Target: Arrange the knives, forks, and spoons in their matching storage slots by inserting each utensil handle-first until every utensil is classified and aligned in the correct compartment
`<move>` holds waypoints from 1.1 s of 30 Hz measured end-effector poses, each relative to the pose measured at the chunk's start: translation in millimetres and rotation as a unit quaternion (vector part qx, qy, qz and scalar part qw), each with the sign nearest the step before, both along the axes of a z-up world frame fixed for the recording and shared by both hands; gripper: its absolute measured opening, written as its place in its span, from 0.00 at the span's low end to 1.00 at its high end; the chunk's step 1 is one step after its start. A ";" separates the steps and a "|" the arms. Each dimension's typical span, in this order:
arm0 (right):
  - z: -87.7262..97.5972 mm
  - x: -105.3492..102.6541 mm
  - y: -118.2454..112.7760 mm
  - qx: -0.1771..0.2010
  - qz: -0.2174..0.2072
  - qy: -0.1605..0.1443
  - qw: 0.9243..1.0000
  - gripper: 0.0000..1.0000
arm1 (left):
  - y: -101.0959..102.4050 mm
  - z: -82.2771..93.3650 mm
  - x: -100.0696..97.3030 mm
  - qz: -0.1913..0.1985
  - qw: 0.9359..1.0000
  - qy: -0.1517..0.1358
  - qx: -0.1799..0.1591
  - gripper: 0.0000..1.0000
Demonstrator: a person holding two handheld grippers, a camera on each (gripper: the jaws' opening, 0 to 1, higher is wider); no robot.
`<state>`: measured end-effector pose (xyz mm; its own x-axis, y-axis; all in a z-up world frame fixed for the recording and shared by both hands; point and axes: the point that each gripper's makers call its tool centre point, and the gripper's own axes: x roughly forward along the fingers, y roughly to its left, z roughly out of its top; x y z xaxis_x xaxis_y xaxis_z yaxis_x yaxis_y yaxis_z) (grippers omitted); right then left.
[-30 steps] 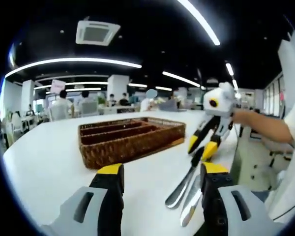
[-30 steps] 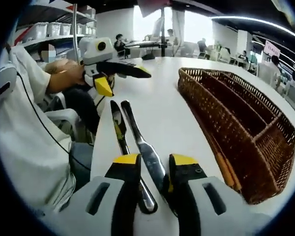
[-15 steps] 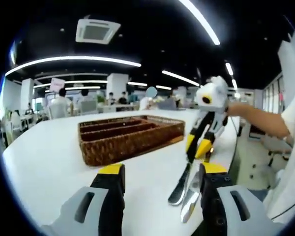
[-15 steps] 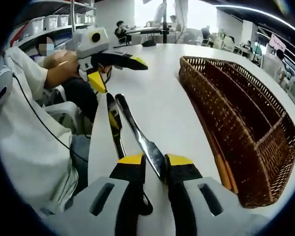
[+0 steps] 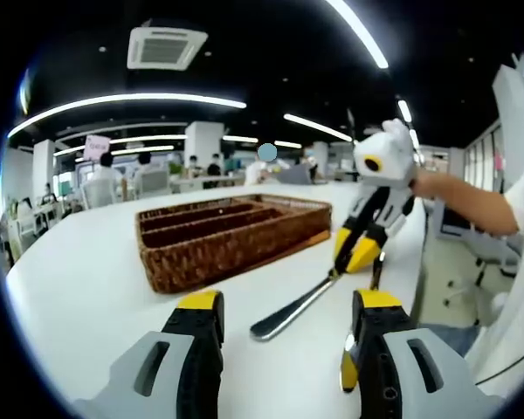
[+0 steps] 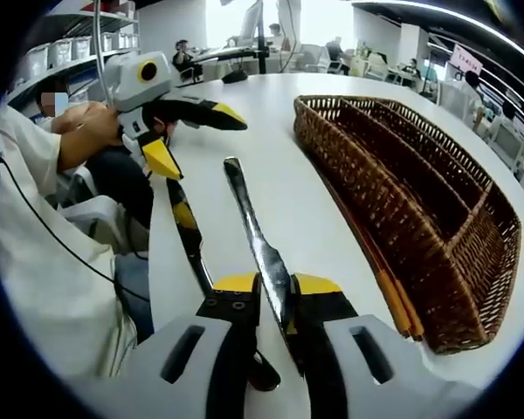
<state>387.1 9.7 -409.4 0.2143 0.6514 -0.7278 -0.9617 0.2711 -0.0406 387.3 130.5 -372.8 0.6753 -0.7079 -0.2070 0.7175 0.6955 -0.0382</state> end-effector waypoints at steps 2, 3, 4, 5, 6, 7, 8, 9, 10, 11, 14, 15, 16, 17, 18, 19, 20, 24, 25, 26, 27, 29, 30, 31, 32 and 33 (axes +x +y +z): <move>-1.0 2.7 0.4 -0.010 0.014 0.007 1.000 0.16 | -0.7 1.7 -0.7 -0.001 1.000 -0.004 -0.001 0.58; -0.8 0.9 0.0 -0.015 0.023 0.002 1.000 0.16 | -0.8 2.7 -1.0 -0.001 1.000 -0.005 -0.001 0.58; -0.6 -1.0 -0.1 -0.018 0.029 0.004 0.999 0.17 | -0.6 5.1 -1.1 -0.001 1.000 -0.006 -0.005 0.58; -1.4 3.0 1.1 -0.021 0.030 0.013 0.999 0.17 | -0.4 6.9 -0.8 -0.001 1.000 -0.007 -0.009 0.58; -1.9 3.5 1.1 -0.023 0.031 0.020 0.999 0.17 | 0.2 7.2 -0.5 -0.001 1.000 -0.004 -0.010 0.59; -1.9 3.8 1.3 -0.024 0.033 0.022 0.999 0.17 | 0.3 6.8 -0.5 -0.001 1.000 -0.003 -0.008 0.59; -2.1 2.3 1.1 -0.028 0.040 0.022 0.999 0.17 | 0.6 5.7 -0.6 -0.002 1.000 -0.003 -0.003 0.59; -2.5 4.1 1.9 -0.030 0.042 0.024 0.998 0.17 | 0.8 5.0 -0.6 -0.003 1.000 -0.003 0.000 0.59; -2.8 5.0 2.0 -0.034 0.048 0.025 0.998 0.17 | 0.6 3.6 -0.5 -0.006 1.000 -0.001 0.003 0.59; -2.5 7.5 2.5 -0.038 0.054 0.026 0.997 0.16 | 0.4 2.0 -0.1 -0.007 1.000 0.003 0.005 0.59; -2.5 9.1 3.3 -0.046 0.061 0.031 0.997 0.14 | 0.6 0.9 1.3 -0.008 1.000 0.003 0.007 0.59; -1.9 11.5 3.7 -0.049 0.062 0.029 0.996 0.14 | 0.3 0.3 1.8 -0.009 1.000 0.005 0.006 0.59; -1.6 12.6 3.3 -0.051 0.060 0.029 0.996 0.14 | 0.0 0.0 1.9 -0.010 1.000 0.006 0.007 0.59; -1.4 13.8 3.5 -0.053 0.060 0.030 0.996 0.14 | -0.4 -0.3 1.8 -0.011 1.000 0.006 0.008 0.58; -1.3 14.0 3.4 -0.053 0.060 0.030 0.996 0.14 | -0.8 -1.0 1.6 -0.013 1.000 0.007 0.010 0.58; -1.3 12.8 3.4 -0.054 0.059 0.029 0.996 0.14 | -1.4 -2.1 1.6 -0.015 1.000 0.007 0.016 0.58; -1.1 12.2 3.1 -0.055 0.061 0.027 0.996 0.14 | -2.2 -2.4 2.0 -0.017 1.000 0.007 0.020 0.58; 0.4 8.9 3.5 -0.059 0.067 -0.004 0.996 0.13 | -9.4 -3.3 3.8 -0.036 0.999 0.016 0.033 0.58; 0.9 9.7 3.8 -0.059 0.069 -0.011 0.996 0.13 | -10.3 -3.4 4.1 -0.039 0.999 0.018 0.034 0.58; 1.4 10.4 3.6 -0.060 0.068 -0.025 0.996 0.13 | -14.7 -6.0 5.7 -0.054 0.997 0.031 0.040 0.58; 1.3 7.8 3.8 -0.061 0.069 -0.035 0.995 0.13 | -16.9 -7.4 8.9 -0.060 0.997 0.036 0.044 0.58; 1.4 7.4 4.1 -0.064 0.069 -0.047 0.994 0.13 | -20.4 -8.5 13.5 -0.066 0.996 0.047 0.044 0.58; 1.6 7.4 4.1 -0.065 0.069 -0.050 0.994 0.13 | -23.6 -10.1 14.2 -0.079 0.994 0.057 0.047 0.57; 1.5 5.6 4.4 -0.066 0.070 -0.055 0.994 0.13 | -25.0 -10.4 16.1 -0.082 0.993 0.062 0.048 0.57; 1.6 5.2 4.3 -0.067 0.071 -0.060 0.993 0.13 | -25.6 -11.5 17.3 -0.084 0.993 0.070 0.051 0.57; 1.2 5.2 4.7 -0.068 0.071 -0.065 0.993 0.13 | -26.3 -11.9 18.7 -0.086 0.992 0.073 0.055 0.57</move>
